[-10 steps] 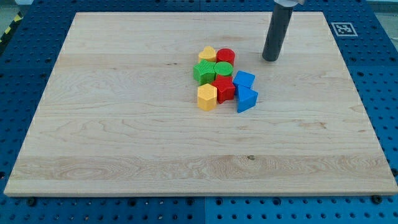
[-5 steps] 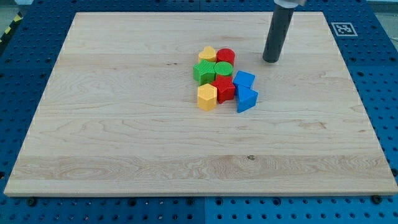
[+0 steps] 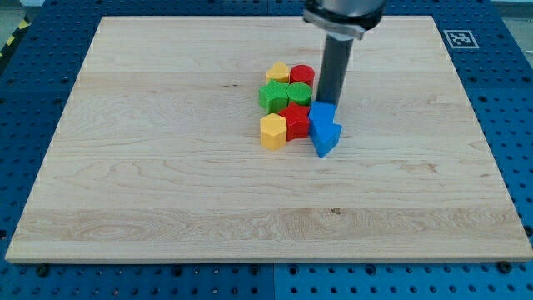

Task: Move the green star to the top left corner

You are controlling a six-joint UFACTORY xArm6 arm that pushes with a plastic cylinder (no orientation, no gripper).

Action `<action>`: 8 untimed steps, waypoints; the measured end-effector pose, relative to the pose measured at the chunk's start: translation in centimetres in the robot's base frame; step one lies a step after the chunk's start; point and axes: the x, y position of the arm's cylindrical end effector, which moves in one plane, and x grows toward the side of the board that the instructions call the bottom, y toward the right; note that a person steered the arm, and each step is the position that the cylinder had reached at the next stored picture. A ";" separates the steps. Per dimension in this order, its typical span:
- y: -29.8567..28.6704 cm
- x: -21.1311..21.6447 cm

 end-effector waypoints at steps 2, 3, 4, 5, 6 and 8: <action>-6.0 0.8; -10.1 -0.4; -12.0 -2.2; -11.8 -2.2; -10.1 -1.0; -9.2 -5.4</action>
